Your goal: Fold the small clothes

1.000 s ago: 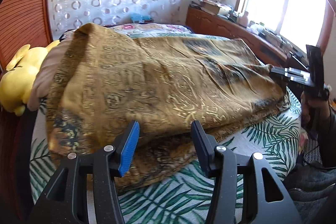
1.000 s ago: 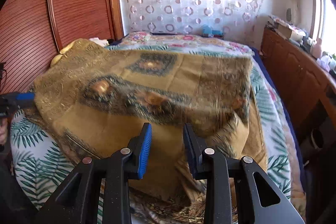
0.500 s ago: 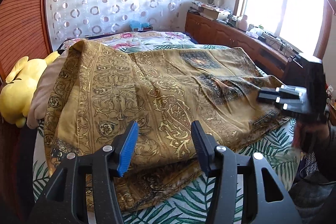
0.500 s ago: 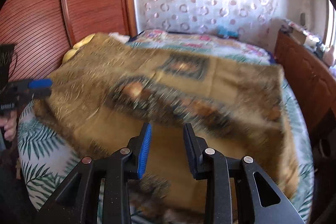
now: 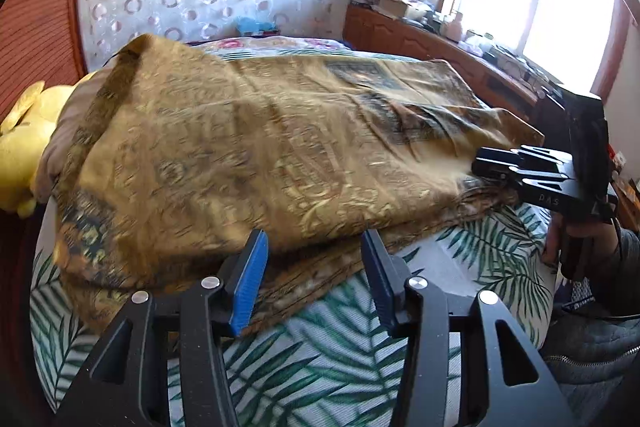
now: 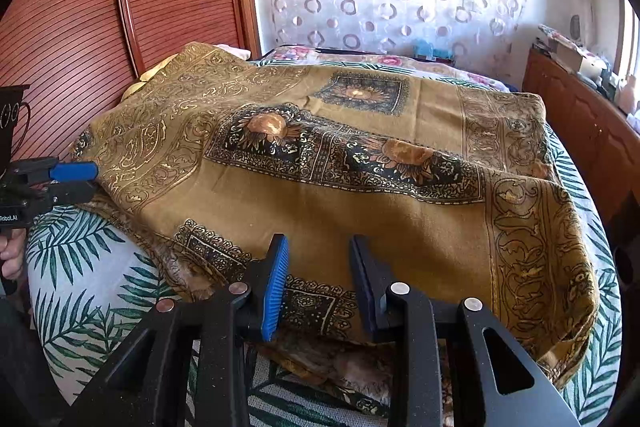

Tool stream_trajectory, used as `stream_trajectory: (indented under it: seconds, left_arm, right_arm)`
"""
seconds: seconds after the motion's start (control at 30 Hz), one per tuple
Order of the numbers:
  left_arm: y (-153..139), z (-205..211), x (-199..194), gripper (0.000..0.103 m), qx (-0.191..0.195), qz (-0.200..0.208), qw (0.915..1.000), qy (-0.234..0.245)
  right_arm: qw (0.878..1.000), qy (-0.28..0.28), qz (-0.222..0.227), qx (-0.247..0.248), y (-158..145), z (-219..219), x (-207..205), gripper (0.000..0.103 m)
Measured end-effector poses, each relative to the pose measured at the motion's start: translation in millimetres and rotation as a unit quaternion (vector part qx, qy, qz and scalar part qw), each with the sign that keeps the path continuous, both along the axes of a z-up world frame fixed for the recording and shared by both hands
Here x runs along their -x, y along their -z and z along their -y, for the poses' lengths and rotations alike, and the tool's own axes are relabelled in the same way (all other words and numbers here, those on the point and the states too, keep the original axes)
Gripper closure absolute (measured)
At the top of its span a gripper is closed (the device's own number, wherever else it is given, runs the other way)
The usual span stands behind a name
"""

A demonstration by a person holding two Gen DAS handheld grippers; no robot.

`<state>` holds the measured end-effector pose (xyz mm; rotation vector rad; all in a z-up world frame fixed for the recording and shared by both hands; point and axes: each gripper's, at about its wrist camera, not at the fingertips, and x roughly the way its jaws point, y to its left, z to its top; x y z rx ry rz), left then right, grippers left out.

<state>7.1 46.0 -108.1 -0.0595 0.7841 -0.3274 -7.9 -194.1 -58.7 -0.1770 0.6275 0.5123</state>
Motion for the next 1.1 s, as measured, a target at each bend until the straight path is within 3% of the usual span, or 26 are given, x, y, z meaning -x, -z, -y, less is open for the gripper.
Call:
stream_trajectory:
  seconds: [0.23, 0.47, 0.6, 0.77, 0.83, 0.9, 0.97, 1.1]
  left_arm:
    - [-4, -44, 6, 0.053, 0.007, 0.014, 0.9976, -0.068]
    - [-6, -93, -10, 0.049, -0.006, 0.025, 0.987, -0.158]
    - [2, -102, -26, 0.048, -0.035, 0.007, 0.9821, -0.185]
    - [15, -104, -39, 0.047, -0.047, -0.02, 0.9826, -0.178]
    - [15, -104, -39, 0.055, -0.035, -0.019, 0.9844, -0.171]
    - [15, -104, -38, 0.081, -0.022, -0.024, 0.9864, -0.161]
    - [13, -101, -38, 0.094, -0.02, -0.023, 0.9878, -0.153]
    - [-7, -96, -31, 0.096, 0.019, 0.01, 0.9915, -0.129]
  right_arm:
    - [1.0, -0.009, 0.0, -0.001, -1, -2, 3, 0.061]
    - [1.0, -0.009, -0.001, -0.005, 0, -2, 4, 0.06]
    - [1.0, -0.009, -0.002, -0.007, 0, -2, 4, 0.06]
    - [1.0, -0.012, -0.004, -0.01, 1, -1, 4, 0.058]
    - [1.0, -0.015, -0.004, -0.009, 1, -2, 5, 0.055]
    - [1.0, -0.016, -0.003, -0.008, 1, -4, 6, 0.054]
    - [1.0, -0.017, -0.003, -0.006, 1, -4, 6, 0.054]
    - [1.0, -0.018, -0.003, -0.008, 1, -3, 6, 0.054]
